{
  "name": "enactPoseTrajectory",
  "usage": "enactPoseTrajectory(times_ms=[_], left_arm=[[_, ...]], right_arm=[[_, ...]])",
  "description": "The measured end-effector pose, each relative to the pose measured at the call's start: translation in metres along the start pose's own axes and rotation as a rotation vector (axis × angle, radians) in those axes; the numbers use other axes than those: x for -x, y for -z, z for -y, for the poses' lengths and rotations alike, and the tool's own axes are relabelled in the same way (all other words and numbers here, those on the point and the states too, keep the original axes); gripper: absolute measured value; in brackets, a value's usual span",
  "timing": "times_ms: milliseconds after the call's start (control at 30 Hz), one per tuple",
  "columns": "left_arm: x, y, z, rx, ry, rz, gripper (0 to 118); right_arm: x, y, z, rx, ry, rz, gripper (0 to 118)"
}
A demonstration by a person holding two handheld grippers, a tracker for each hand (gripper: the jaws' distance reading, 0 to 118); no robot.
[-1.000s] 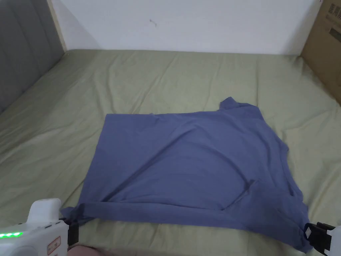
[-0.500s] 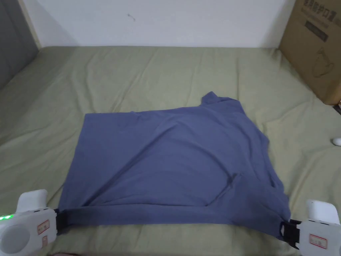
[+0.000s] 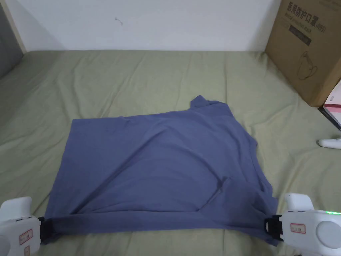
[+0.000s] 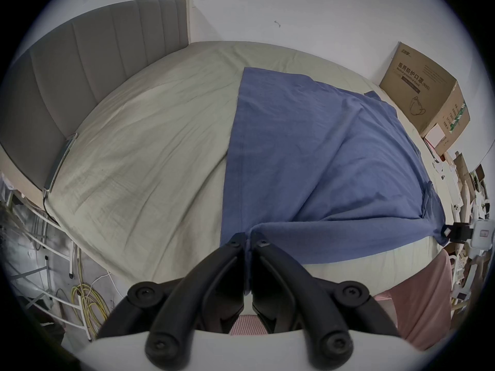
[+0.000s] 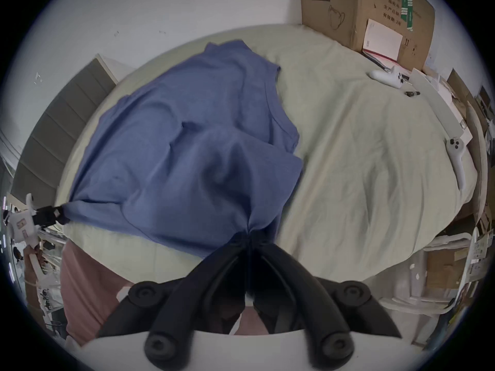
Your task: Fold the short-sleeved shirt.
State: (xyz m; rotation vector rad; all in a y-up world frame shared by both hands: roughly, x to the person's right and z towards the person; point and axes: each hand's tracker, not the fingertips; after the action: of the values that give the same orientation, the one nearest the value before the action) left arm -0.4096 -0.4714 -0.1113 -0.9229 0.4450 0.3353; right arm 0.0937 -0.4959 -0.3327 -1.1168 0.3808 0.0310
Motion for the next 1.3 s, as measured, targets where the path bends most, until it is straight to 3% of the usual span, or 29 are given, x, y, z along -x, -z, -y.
enactPoseTrajectory(times_ms=[300, 500, 700, 733, 800, 833, 933, 1033, 1067, 1100, 1133, 1167, 1300], left_arm=[[-0.001, -0.008, -0.010, 0.002, 0.016, -0.018, 3], [-0.005, -0.001, -0.052, -0.006, 0.063, -0.038, 3], [-0.014, 0.043, -0.109, 0.001, 0.085, -0.064, 4], [-0.016, 0.051, -0.114, 0.009, 0.100, -0.068, 9], [-0.021, 0.065, -0.120, 0.033, 0.109, -0.097, 66], [-0.021, 0.068, -0.121, 0.045, 0.110, -0.110, 88], [-0.016, 0.059, -0.115, 0.038, 0.074, -0.080, 99], [-0.010, 0.040, -0.104, 0.030, 0.056, -0.046, 97], [-0.007, 0.031, -0.097, 0.019, 0.051, -0.036, 91], [-0.005, 0.022, -0.090, 0.001, 0.042, -0.027, 75], [-0.003, 0.015, -0.082, -0.004, 0.033, -0.022, 42], [-0.003, 0.009, -0.072, -0.018, 0.006, -0.024, 0], [-0.001, 0.008, -0.051, 0.002, -0.042, 0.002, 0]], right_arm=[[0.004, -0.036, -0.011, -0.099, 0.005, -0.018, 2], [0.018, -0.042, -0.081, -0.160, -0.082, 0.006, 2], [0.028, 0.011, -0.152, -0.110, -0.085, 0.054, 3], [0.029, 0.023, -0.159, -0.089, -0.097, 0.060, 12], [0.036, 0.041, -0.166, -0.024, -0.142, 0.105, 63], [0.039, 0.045, -0.165, -0.021, -0.166, 0.131, 78], [0.040, 0.037, -0.158, -0.043, -0.160, 0.103, 80], [0.029, 0.019, -0.150, -0.085, -0.094, 0.028, 78], [0.028, 0.010, -0.143, -0.106, -0.097, 0.013, 65], [0.030, 0.001, -0.134, -0.123, -0.109, 0.025, 42], [0.033, -0.009, -0.122, -0.156, -0.128, 0.053, 9], [0.037, -0.014, -0.111, -0.171, -0.147, 0.100, 0], [0.031, -0.010, -0.083, -0.134, -0.125, 0.026, 0]])
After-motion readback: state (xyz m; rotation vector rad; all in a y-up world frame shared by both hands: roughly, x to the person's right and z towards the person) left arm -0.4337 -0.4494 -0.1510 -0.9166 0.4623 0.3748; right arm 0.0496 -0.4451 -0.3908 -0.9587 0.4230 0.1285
